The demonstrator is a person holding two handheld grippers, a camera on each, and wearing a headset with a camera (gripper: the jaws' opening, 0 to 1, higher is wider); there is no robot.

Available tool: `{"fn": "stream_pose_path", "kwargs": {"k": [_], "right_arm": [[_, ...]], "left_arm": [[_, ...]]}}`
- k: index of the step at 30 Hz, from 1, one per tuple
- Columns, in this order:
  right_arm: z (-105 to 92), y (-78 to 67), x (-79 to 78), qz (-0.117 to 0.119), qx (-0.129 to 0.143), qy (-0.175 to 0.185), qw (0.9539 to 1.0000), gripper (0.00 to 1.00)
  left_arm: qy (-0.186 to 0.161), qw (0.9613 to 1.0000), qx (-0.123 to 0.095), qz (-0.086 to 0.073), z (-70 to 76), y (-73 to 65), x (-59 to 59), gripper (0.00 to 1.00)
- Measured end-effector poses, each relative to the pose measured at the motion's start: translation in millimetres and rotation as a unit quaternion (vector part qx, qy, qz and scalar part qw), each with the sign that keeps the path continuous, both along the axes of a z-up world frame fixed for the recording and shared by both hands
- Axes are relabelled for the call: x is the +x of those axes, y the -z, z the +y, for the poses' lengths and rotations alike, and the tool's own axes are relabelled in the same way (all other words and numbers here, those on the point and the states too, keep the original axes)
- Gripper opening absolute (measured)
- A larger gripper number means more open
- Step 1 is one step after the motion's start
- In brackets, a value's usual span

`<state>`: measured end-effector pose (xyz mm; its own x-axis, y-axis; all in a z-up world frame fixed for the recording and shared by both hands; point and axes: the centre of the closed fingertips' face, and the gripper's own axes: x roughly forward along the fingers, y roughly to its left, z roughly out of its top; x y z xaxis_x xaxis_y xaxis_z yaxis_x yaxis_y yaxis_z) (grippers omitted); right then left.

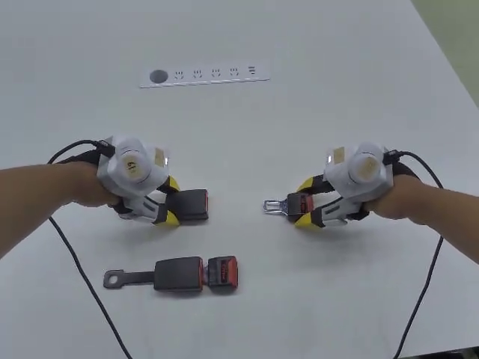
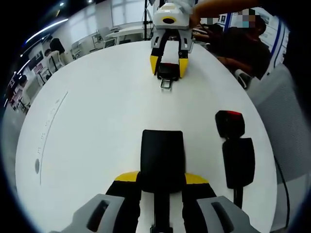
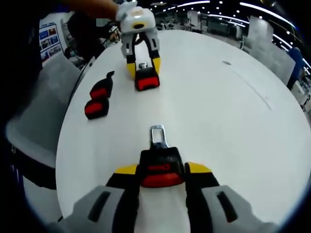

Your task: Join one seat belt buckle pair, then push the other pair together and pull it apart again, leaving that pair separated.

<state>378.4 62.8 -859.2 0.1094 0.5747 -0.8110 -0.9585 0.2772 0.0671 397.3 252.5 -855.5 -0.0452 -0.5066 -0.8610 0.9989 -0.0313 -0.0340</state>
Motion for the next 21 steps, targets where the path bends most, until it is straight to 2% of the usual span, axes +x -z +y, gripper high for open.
{"fn": "stream_pose_path", "kwargs": {"k": [3, 4, 5, 6, 8, 9, 12, 14, 17, 18, 19, 21], "right_arm": [[-0.2, -0.9, -0.3, -0.008, -0.003, -0.006, 0.9999, 0.37], [-0.6, -0.6, -0.1, -0.012, -0.005, -0.009, 0.9999, 0.37], [-1.5, -0.1, 0.5, -0.019, -0.009, -0.012, 0.9997, 0.37], [-2.4, 0.1, 0.5, -0.021, -0.01, -0.011, 0.9997, 0.38], [-4.8, -0.7, 3.6, -0.032, -0.007, 0.001, 0.9995, 0.42], [-3.4, -3.3, 6.5, -0.037, 0.007, 0.02, 0.9991, 0.46], [-3.3, -9.1, 11.7, -0.044, 0.03, 0.051, 0.9973, 0.63], [-3.4, -15.9, 15.2, -0.06, 0.044, 0.072, 0.9947, 0.67], [-2.4, -23.2, 20.6, -0.074, 0.063, 0.104, 0.9898, 0.72], [-4.0, -25.3, 23.9, -0.082, 0.065, 0.123, 0.987, 0.74], [-4.0, -27.9, 25.2, -0.086, 0.072, 0.141, 0.9836, 0.77], [0.5, -35.8, 24.3, -0.092, 0.093, 0.166, 0.9774, 0.8]], "left_arm": [[-0.006, 1.0, -0.004, 0.0, -0.5, -0.4, -0.3, 0.34], [-0.022, 0.9996, -0.007, 0.013, -1.2, -1.0, -1.9, 0.35], [-0.039, 0.9986, -0.016, 0.033, -3.0, -2.9, -5.1, 0.39], [-0.041, 0.9982, -0.021, 0.039, -3.9, -3.9, -7.1, 0.43], [-0.046, 0.9981, -0.016, 0.038, -0.8, -4.3, -9.3, 0.5], [-0.052, 0.9977, -0.018, 0.039, 0.3, -5.4, -10.0, 0.52], [-0.094, 0.9939, -0.043, 0.038, -0.3, -13.9, -5.2, 0.59], [-0.125, 0.9896, -0.066, 0.025, -0.9, -23.0, 3.4, 0.66], [-0.186, 0.9769, -0.102, 0.027, -0.9, -37.6, 12.8, 0.75], [-0.22, 0.9676, -0.118, 0.037, -0.8, -44.3, 15.3, 0.76], [-0.247, 0.9587, -0.136, 0.033, 0.3, -50.4, 20.7, 0.79], [-0.265, 0.9518, -0.153, 0.012, 5.3, -58.5, 24.1, 0.81]]}}
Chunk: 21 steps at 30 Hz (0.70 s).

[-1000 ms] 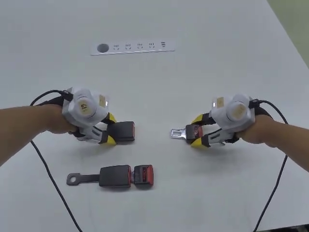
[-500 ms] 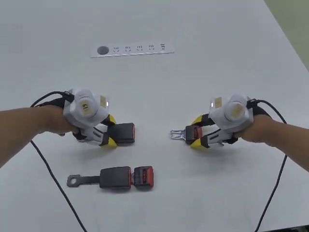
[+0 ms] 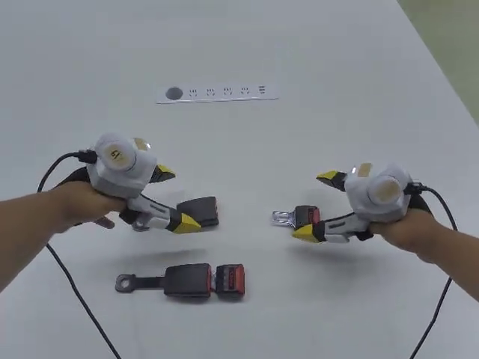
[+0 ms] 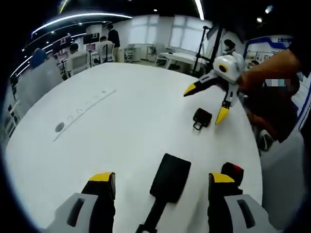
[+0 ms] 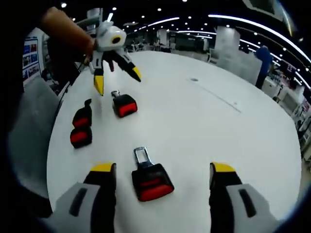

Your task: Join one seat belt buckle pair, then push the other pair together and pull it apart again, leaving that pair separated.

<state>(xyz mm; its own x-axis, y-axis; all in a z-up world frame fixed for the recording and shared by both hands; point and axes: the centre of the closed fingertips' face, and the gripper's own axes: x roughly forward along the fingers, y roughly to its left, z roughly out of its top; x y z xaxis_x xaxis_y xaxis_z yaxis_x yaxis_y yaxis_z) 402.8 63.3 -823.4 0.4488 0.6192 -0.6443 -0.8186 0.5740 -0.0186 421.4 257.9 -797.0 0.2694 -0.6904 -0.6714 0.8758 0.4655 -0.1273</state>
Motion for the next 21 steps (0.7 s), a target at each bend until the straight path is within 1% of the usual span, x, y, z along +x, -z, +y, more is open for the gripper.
{"fn": "stream_pose_path", "kwargs": {"k": [2, 3, 4, 5, 6, 7, 8, 9, 10, 12, 14, 15, 16, 17, 18, 19, 21], "right_arm": [[-2.3, -1.3, 2.7, -0.013, 0.003, 0.018, 0.9998, 0.81], [-1.8, -2.4, 2.6, -0.014, 0.004, 0.022, 0.9996, 0.82], [0.9, -7.2, 2.2, -0.022, 0.015, 0.036, 0.999, 0.83], [2.0, -8.9, 1.1, -0.023, 0.019, 0.043, 0.9986, 0.83], [3.1, -10.3, -0.1, -0.024, 0.024, 0.05, 0.9982, 0.84], [4.5, -13.6, -1.0, -0.03, 0.031, 0.063, 0.9971, 0.84], [7.4, -17.3, -3.3, -0.036, 0.038, 0.072, 0.996, 0.85], [9.6, -20.6, -4.8, -0.042, 0.042, 0.079, 0.9951, 0.87], [12.9, -25.1, -7.0, -0.047, 0.049, 0.088, 0.9938, 0.89], [17.5, -29.8, -10.7, -0.053, 0.057, 0.098, 0.9921, 0.92], [20.4, -33.9, -15.3, -0.062, 0.048, 0.109, 0.9909, 0.92], [23.9, -37.6, -18.8, -0.065, 0.057, 0.113, 0.9898, 0.93], [26.4, -40.8, -21.1, -0.066, 0.065, 0.117, 0.9888, 0.93], [28.7, -45.8, -25.1, -0.069, 0.069, 0.122, 0.9878, 0.95], [29.4, -48.7, -27.2, -0.074, 0.069, 0.126, 0.9868, 0.96], [30.8, -51.9, -29.3, -0.078, 0.073, 0.129, 0.9858, 0.98], [33.8, -58.4, -33.8, -0.085, 0.084, 0.135, 0.9837, 1.0]], "left_arm": [[-0.031, 0.9995, -0.011, -0.005, 5.4, -6.9, 0.2, 0.82], [-0.041, 0.9989, -0.019, -0.006, 6.7, -10.4, -0.6, 0.84], [-0.051, 0.9983, -0.028, -0.008, 7.6, -14.1, -1.0, 0.86], [-0.06, 0.9976, -0.034, -0.01, 9.1, -17.2, -1.8, 0.88], [-0.069, 0.997, -0.034, -0.011, 12.3, -19.6, -3.2, 0.9], [-0.087, 0.9954, -0.036, -0.018, 17.6, -24.5, -3.7, 0.9], [-0.099, 0.9937, -0.047, -0.026, 19.8, -29.7, -3.7, 0.91], [-0.114, 0.9906, -0.067, -0.035, 22.5, -37.2, -5.5, 0.91], [-0.127, 0.9884, -0.076, -0.037, 26.8, -41.6, -9.1, 0.93], [-0.14, 0.9862, -0.079, -0.04, 33.3, -45.8, -14.5, 0.96], [-0.159, 0.9824, -0.088, -0.045, 40.5, -52.3, -21.7, 0.98], [-0.17, 0.9789, -0.101, -0.051, 43.5, -58.4, -26.0, 0.99], [-0.177, 0.9768, -0.108, -0.056, 45.8, -62.2, -28.9, 1.0], [-0.183, 0.9744, -0.115, -0.06, 49.5, -66.5, -34.7, 1.0], [-0.186, 0.9736, -0.118, -0.061, 52.2, -68.0, -38.8, 1.0], [-0.189, 0.9728, -0.118, -0.063, 56.3, -69.5, -45.5, 1.0], [-0.194, 0.9715, -0.121, -0.063, 60.3, -71.1, -51.9, 1.0]]}}
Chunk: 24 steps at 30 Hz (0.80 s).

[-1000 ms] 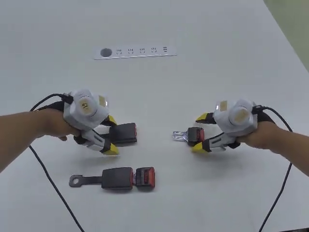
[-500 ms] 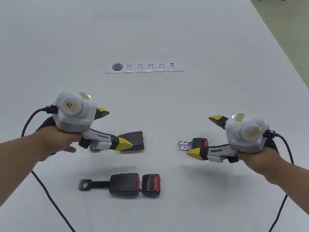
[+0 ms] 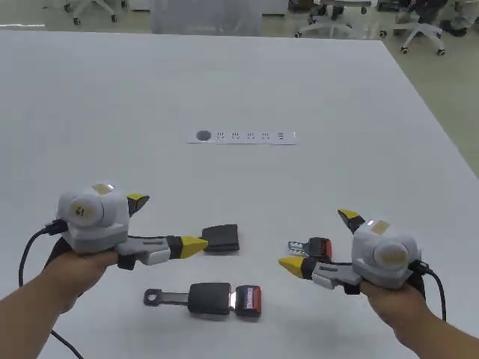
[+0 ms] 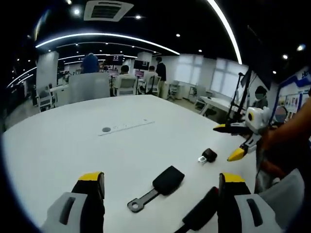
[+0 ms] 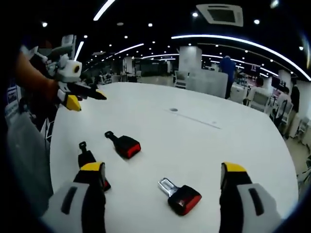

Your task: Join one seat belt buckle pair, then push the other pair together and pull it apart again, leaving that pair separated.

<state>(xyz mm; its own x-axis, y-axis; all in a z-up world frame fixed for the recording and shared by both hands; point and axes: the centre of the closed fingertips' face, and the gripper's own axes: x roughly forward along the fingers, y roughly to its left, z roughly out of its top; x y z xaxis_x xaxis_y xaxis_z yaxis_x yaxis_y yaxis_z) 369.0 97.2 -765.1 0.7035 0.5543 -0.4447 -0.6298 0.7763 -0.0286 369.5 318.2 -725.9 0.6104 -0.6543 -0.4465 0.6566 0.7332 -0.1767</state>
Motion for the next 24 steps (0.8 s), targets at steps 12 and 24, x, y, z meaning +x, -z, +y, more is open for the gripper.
{"fn": "stream_pose_path", "kwargs": {"k": [12, 24], "right_arm": [[7.5, -23.1, -55.6, -0.02, 0.009, 0.014, 0.9997, 1.0], [4.5, -27.6, -104.8, -0.026, 0.006, 0.019, 0.9995, 1.0]], "left_arm": [[0.003, 0.9992, -0.008, -0.038, 31.7, -27.1, -59.5, 1.0], [0.003, 0.9988, -0.012, -0.047, 60.8, -32.4, -101.3, 1.0]]}}
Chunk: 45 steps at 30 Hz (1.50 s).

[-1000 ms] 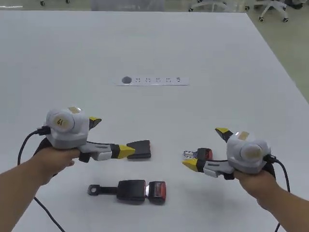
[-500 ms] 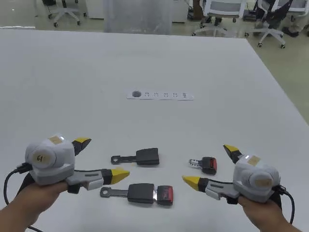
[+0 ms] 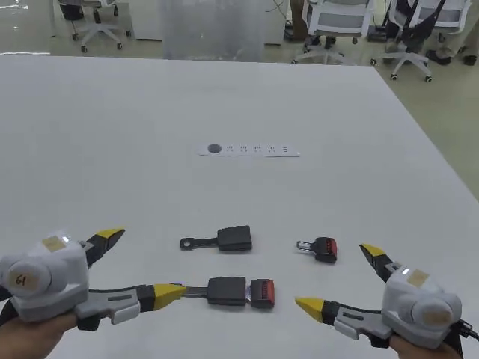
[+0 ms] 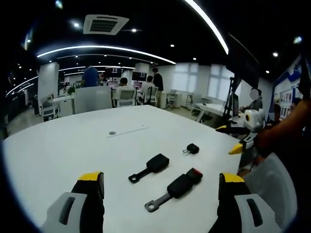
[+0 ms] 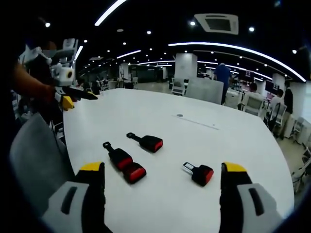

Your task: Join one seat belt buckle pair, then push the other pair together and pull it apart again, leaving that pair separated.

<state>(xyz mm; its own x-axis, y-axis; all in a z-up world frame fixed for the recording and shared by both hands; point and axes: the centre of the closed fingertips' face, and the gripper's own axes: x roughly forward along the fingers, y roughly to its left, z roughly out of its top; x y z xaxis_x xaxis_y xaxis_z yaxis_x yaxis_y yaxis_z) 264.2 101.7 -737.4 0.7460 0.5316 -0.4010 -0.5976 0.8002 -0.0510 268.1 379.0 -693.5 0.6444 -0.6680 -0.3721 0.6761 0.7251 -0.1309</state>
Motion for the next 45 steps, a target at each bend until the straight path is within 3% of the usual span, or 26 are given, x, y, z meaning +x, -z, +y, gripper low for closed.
{"fn": "stream_pose_path", "kwargs": {"k": [4, 11, 27, 30, 32, 45], "right_arm": [[-1.2, 4.5, -11.2, 0.007, -0.001, 0.002, 1.0, 1.0], [-6.8, 8.6, -23.8, 0.015, 0.002, 0.013, 0.9998, 1.0], [-7.2, 10.1, -27.7, 0.015, -0.002, 0.014, 0.9998, 1.0], [-7.1, 10.9, -28.6, 0.016, -0.002, 0.014, 0.9998, 1.0], [-6.5, 11.7, -29.2, 0.017, -0.002, 0.013, 0.9998, 1.0], [-5.9, 11.2, -27.4, 0.017, -0.003, 0.015, 0.9997, 1.0]], "left_arm": [[-0.007, 1.0, 0.004, 0.0, 10.4, 0.5, -13.0, 1.0], [-0.016, 0.9998, 0.007, 0.013, 19.8, 11.1, -22.9, 1.0], [-0.024, 0.9995, 0.005, 0.019, 22.8, 10.6, -24.0, 1.0], [-0.018, 0.9998, 0.008, 0.011, 20.9, 9.1, -25.3, 1.0], [-0.02, 0.9996, 0.006, 0.019, 21.8, 10.7, -25.4, 1.0], [-0.018, 0.9996, 0.006, 0.023, 22.1, 13.2, -26.1, 1.0]]}}
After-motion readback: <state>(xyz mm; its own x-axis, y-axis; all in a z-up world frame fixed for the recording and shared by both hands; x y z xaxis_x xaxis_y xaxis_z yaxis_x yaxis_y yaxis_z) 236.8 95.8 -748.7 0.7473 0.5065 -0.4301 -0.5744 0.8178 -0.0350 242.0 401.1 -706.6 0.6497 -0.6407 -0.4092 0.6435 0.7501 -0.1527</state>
